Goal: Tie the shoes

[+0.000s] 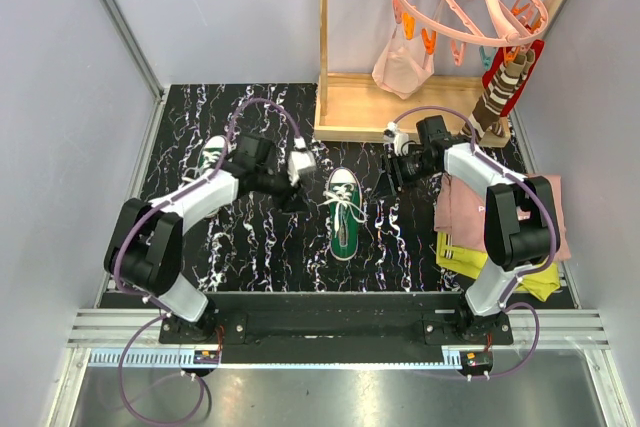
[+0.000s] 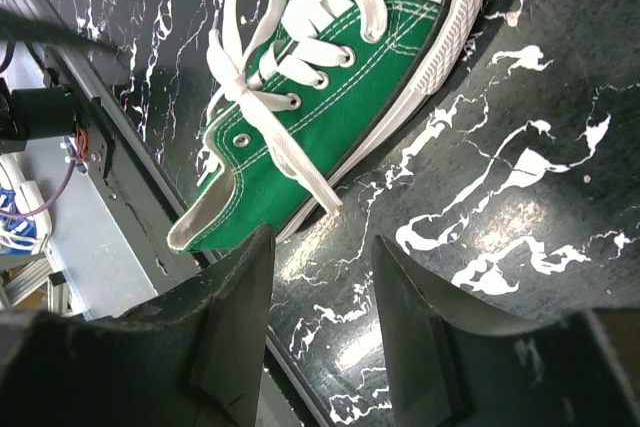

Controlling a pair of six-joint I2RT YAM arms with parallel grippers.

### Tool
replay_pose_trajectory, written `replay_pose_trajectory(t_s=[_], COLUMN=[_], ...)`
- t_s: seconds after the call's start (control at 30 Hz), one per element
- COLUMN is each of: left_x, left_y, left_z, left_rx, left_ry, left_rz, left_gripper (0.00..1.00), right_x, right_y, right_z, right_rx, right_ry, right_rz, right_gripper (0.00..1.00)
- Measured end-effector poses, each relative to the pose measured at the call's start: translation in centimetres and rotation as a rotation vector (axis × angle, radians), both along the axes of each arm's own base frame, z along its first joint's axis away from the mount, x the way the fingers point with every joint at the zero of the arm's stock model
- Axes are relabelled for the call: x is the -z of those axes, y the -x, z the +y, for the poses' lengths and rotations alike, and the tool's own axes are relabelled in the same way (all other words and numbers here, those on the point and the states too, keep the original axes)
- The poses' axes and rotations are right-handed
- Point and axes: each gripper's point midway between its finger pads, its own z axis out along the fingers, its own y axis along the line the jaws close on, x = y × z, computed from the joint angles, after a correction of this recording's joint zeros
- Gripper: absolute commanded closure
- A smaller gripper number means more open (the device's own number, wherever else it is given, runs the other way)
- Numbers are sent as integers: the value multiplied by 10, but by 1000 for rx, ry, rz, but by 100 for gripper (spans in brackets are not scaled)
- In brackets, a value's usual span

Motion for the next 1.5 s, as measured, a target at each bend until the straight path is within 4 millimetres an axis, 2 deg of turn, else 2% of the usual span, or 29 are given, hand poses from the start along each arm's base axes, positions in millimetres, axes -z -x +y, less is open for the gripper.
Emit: replay_pose_trajectory(t_s=[0.17,0.27,0.37,0.6,0.73,1.1,1.17,1.2,1.27,1.3,1.5], left_x=[12,15,15,21,31,37,36,36,34,33,23], left_y=[42,61,62,56,52,44,45,46,46,46,46], left_z=[-33,-47,-55,-71,-71,-69,-71,-72,-74,-75,-82], left_rx=[250,327,326,255,195,78,74,72,71,74,89], left_ry=[-59,-67,-71,-80,-111,-142,-134,-130,-115,-106,-48], left_rz=[-132,-153,-136,-55,3,69,79,87,98,100,111], left_gripper=[57,57,56,55,54,53,58,74,88,100,100], right_x=[-1,-1,-4,-9,-10,-12,-12,-12,-12,-12,-11], right_y=[4,12,20,23,24,24,24,24,24,24,24], right_z=[-1,-2,-4,-6,-7,-7,-7,-7,-7,-7,-8], right_rx=[0,2,3,7,7,6,5,4,3,3,3], right_ry=[1,3,5,10,9,8,9,9,10,10,16], right_rz=[15,23,27,9,5,-4,-4,-4,-6,-6,-6], right_gripper=[48,48,48,48,48,48,48,48,49,49,49])
